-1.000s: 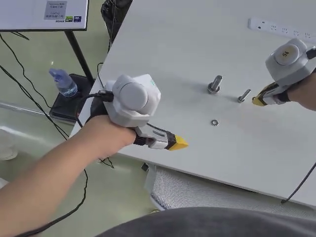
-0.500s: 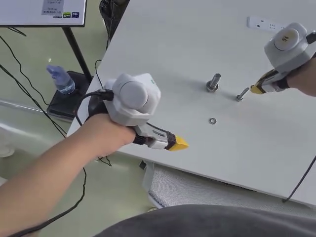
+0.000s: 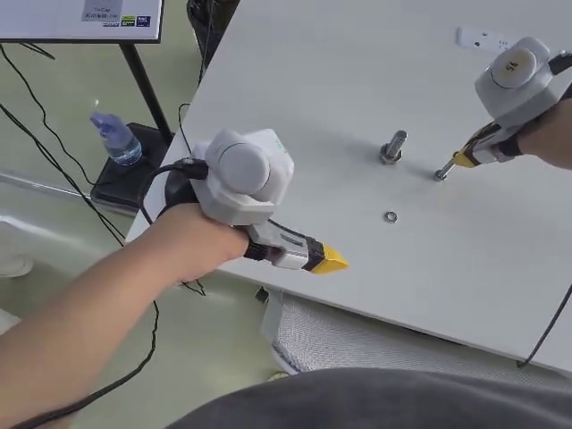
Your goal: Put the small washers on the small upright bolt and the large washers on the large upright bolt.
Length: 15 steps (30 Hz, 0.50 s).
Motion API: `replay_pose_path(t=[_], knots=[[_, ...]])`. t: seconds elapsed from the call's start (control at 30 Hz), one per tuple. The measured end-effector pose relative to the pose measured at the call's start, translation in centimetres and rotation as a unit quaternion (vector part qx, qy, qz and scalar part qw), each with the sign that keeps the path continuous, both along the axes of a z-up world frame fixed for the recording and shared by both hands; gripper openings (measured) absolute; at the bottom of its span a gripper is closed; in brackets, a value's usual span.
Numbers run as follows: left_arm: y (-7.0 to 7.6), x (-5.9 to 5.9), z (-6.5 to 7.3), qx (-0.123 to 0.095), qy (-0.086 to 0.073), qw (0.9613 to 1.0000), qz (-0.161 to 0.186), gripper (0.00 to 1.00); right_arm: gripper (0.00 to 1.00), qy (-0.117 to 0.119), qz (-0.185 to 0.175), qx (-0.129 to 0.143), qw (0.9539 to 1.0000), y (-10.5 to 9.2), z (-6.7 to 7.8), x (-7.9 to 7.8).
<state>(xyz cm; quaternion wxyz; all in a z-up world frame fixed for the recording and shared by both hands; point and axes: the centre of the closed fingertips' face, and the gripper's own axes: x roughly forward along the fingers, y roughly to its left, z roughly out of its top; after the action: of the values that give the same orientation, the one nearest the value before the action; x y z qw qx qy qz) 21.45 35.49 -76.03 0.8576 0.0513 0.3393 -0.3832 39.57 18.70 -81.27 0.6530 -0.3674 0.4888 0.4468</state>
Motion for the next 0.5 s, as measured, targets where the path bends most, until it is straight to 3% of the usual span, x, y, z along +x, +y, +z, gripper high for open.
replay_pose_path(t=[0.5], knots=[[0.08,-0.27,-0.4,0.007,0.004,1.0,-0.006,0.99,0.13,0.001,0.001,-0.003,1.0,0.14,-0.2,-0.27]])
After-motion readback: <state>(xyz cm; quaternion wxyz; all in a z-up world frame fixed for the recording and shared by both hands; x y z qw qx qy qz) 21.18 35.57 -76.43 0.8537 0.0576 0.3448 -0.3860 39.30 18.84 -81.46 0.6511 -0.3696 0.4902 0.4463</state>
